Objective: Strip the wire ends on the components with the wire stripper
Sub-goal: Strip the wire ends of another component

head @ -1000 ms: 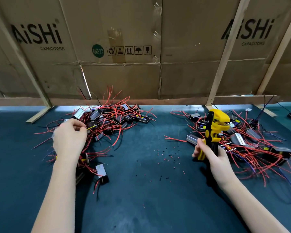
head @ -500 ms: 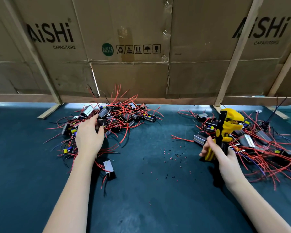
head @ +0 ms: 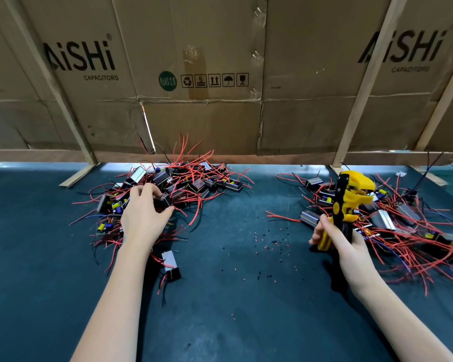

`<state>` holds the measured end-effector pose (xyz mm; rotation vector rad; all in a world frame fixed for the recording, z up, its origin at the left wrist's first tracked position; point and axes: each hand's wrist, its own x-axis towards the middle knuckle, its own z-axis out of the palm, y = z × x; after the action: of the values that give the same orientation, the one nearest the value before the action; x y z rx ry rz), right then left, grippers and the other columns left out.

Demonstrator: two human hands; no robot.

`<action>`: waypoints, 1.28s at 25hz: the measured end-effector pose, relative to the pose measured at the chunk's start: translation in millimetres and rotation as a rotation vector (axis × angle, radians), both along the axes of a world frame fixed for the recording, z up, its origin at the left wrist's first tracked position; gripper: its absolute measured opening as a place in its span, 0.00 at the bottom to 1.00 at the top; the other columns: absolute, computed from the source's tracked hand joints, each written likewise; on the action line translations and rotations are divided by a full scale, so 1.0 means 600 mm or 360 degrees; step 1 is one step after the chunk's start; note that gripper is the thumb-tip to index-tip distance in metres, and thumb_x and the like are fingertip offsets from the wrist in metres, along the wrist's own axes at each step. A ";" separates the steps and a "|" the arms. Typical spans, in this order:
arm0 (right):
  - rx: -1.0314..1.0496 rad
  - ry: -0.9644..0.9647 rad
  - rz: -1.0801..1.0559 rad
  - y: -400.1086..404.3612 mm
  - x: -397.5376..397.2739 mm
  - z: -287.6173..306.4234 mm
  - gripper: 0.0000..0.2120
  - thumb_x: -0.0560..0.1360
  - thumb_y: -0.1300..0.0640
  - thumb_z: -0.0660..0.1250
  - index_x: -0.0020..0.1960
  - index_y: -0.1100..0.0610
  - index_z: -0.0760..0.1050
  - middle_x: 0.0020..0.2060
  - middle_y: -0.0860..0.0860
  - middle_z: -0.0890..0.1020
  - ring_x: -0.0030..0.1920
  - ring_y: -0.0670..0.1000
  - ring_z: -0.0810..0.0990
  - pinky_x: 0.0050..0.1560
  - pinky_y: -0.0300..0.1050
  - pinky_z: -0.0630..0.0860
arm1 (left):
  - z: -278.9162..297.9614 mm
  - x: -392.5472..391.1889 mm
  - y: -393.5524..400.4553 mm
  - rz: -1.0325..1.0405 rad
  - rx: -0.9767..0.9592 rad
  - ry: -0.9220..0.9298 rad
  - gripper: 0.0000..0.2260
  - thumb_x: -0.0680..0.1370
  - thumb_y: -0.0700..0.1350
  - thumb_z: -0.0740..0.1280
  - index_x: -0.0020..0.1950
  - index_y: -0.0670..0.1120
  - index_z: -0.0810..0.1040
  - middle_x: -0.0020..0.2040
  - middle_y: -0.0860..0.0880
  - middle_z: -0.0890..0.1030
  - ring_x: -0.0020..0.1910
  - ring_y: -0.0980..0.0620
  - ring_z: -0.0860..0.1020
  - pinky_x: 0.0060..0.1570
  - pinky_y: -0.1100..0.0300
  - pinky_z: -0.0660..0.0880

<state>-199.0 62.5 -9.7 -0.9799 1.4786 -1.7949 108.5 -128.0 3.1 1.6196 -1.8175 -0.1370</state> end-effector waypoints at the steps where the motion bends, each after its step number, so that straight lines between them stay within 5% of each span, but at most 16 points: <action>1: -0.0001 -0.0002 0.0000 0.000 0.000 0.000 0.22 0.68 0.42 0.68 0.47 0.61 0.76 0.37 0.56 0.77 0.40 0.57 0.78 0.51 0.55 0.74 | 0.001 -0.002 0.002 -0.0011 -0.0010 0.0012 0.12 0.72 0.48 0.74 0.49 0.50 0.73 0.56 0.50 0.72 0.41 0.48 0.76 0.37 0.57 0.68; 4: 0.0009 -0.0009 -0.0003 0.000 -0.001 0.000 0.23 0.67 0.41 0.69 0.48 0.61 0.76 0.37 0.55 0.77 0.40 0.56 0.78 0.50 0.54 0.74 | 0.004 -0.012 0.006 0.0023 -0.0010 0.0082 0.09 0.74 0.47 0.72 0.49 0.48 0.74 0.54 0.48 0.75 0.45 0.47 0.75 0.39 0.56 0.67; 8: 0.0019 -0.0018 -0.0002 -0.001 0.000 0.000 0.24 0.65 0.40 0.69 0.46 0.61 0.76 0.36 0.54 0.78 0.39 0.56 0.78 0.50 0.53 0.74 | 0.010 -0.016 0.012 0.0051 0.0077 0.0167 0.20 0.72 0.48 0.73 0.62 0.47 0.74 0.56 0.46 0.75 0.48 0.47 0.73 0.43 0.55 0.68; 12: 0.0020 -0.0028 -0.0008 0.000 -0.002 -0.002 0.24 0.65 0.39 0.70 0.46 0.60 0.76 0.36 0.54 0.78 0.40 0.56 0.78 0.50 0.54 0.74 | 0.028 -0.028 0.022 -0.0022 0.0035 0.0508 0.17 0.71 0.49 0.74 0.58 0.49 0.78 0.50 0.48 0.77 0.49 0.48 0.76 0.47 0.57 0.69; 14: 0.0015 -0.0026 -0.0007 0.000 -0.002 -0.001 0.23 0.66 0.40 0.69 0.46 0.60 0.76 0.36 0.55 0.78 0.40 0.57 0.78 0.51 0.55 0.74 | 0.047 -0.038 0.028 -0.0138 0.0080 0.1030 0.16 0.74 0.48 0.73 0.60 0.49 0.77 0.45 0.50 0.79 0.43 0.51 0.77 0.44 0.62 0.71; 18: 0.0000 -0.0025 -0.0014 0.000 -0.002 0.001 0.22 0.68 0.41 0.68 0.46 0.61 0.76 0.37 0.56 0.77 0.40 0.57 0.78 0.50 0.54 0.75 | 0.082 -0.047 0.043 -0.0819 0.0688 0.2688 0.11 0.76 0.47 0.69 0.55 0.41 0.80 0.44 0.47 0.83 0.41 0.51 0.81 0.42 0.62 0.79; 20: 0.0004 -0.0027 -0.0017 0.000 -0.002 0.003 0.21 0.67 0.41 0.68 0.44 0.60 0.76 0.37 0.57 0.77 0.39 0.57 0.79 0.49 0.53 0.75 | 0.083 -0.054 0.050 -0.1065 0.0828 0.3046 0.14 0.75 0.49 0.69 0.53 0.39 0.83 0.46 0.45 0.83 0.46 0.49 0.82 0.46 0.62 0.80; 23: 0.0008 -0.0032 -0.0020 -0.001 0.000 0.005 0.22 0.67 0.41 0.68 0.42 0.61 0.76 0.36 0.57 0.77 0.39 0.57 0.79 0.49 0.53 0.76 | 0.080 -0.075 0.060 -0.1388 0.0771 0.2750 0.11 0.75 0.45 0.67 0.50 0.42 0.85 0.48 0.45 0.83 0.48 0.50 0.83 0.51 0.60 0.80; 25: 0.0011 -0.0030 -0.0022 -0.001 0.000 0.006 0.21 0.67 0.41 0.68 0.42 0.61 0.76 0.36 0.57 0.77 0.39 0.57 0.79 0.50 0.53 0.75 | 0.076 -0.083 0.065 -0.1586 0.0668 0.2165 0.11 0.72 0.41 0.70 0.53 0.45 0.84 0.49 0.45 0.81 0.49 0.51 0.81 0.52 0.60 0.79; 28: 0.0017 -0.0022 -0.0017 0.001 0.001 0.007 0.20 0.68 0.42 0.68 0.43 0.60 0.76 0.37 0.57 0.77 0.39 0.57 0.78 0.50 0.53 0.75 | 0.058 -0.089 0.068 -0.1402 0.0487 0.1061 0.13 0.69 0.31 0.75 0.50 0.43 0.83 0.43 0.49 0.82 0.44 0.54 0.79 0.49 0.64 0.77; 32: 0.0019 -0.0029 -0.0011 0.000 0.000 0.007 0.21 0.68 0.42 0.68 0.45 0.61 0.75 0.37 0.57 0.77 0.40 0.57 0.78 0.50 0.53 0.75 | 0.041 -0.091 0.073 -0.1226 0.0690 0.0113 0.15 0.70 0.25 0.68 0.45 0.45 0.82 0.42 0.49 0.84 0.45 0.52 0.81 0.54 0.55 0.79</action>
<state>-199.2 62.5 -5.4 -0.9507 1.4819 -1.7932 53.7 -84.1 27.6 1.0514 -2.3723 -0.9700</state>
